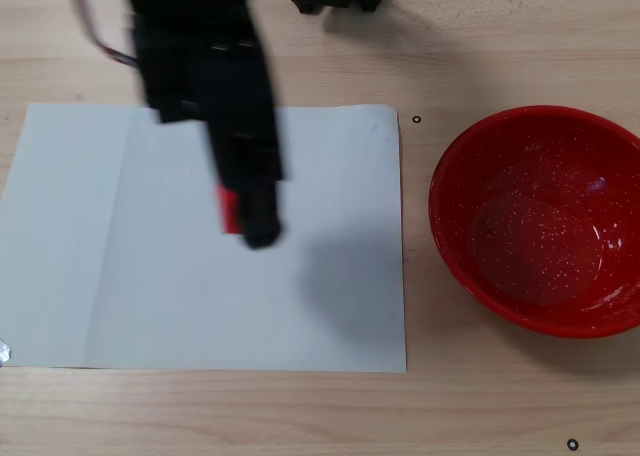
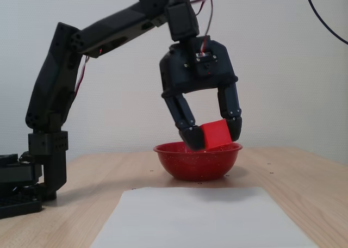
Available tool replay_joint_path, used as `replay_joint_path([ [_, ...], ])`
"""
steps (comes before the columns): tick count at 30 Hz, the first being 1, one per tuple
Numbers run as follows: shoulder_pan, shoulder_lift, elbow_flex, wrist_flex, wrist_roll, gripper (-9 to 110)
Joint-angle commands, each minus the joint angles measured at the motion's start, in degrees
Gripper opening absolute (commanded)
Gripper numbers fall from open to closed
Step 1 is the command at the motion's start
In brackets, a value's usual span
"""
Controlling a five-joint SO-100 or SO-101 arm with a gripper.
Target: Grasp the red cube and put it in the red bowl.
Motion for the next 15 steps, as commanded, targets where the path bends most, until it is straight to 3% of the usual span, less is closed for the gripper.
replay_joint_path([
  [1,3.52,13.01,-2.72,1.49,-2.02,0],
  [15,28.3,15.12,-5.98,1.32,-13.89,0],
])
